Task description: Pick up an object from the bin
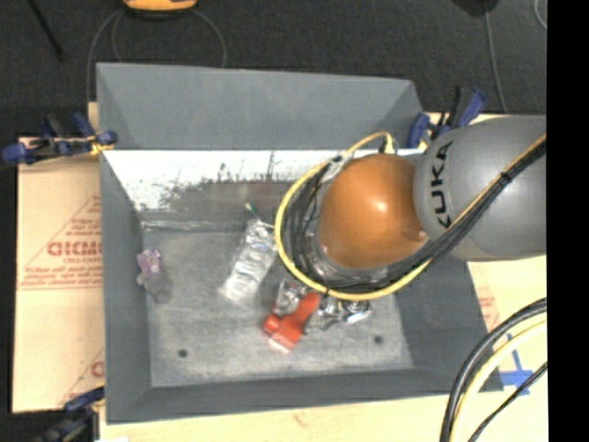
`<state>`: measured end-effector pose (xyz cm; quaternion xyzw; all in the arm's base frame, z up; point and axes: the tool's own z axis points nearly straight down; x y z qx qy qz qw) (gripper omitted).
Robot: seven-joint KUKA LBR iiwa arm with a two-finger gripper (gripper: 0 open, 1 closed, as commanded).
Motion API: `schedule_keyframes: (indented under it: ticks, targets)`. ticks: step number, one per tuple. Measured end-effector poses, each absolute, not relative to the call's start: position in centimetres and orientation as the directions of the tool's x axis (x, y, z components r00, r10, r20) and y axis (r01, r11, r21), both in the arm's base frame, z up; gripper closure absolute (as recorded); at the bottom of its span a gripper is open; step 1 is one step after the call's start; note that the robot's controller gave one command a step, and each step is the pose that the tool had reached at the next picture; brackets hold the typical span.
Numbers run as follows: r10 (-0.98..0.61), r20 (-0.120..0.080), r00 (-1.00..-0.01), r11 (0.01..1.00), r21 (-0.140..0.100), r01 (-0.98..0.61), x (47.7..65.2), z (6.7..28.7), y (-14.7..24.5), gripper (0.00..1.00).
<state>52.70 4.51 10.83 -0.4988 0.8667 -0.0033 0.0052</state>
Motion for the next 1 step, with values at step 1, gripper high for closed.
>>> schedule_keyframes:
  ticks: [1]
  targets:
    - [-0.851,-0.007,-0.525,0.525,-0.009,-0.851,53.68,20.30,5.81,1.00]
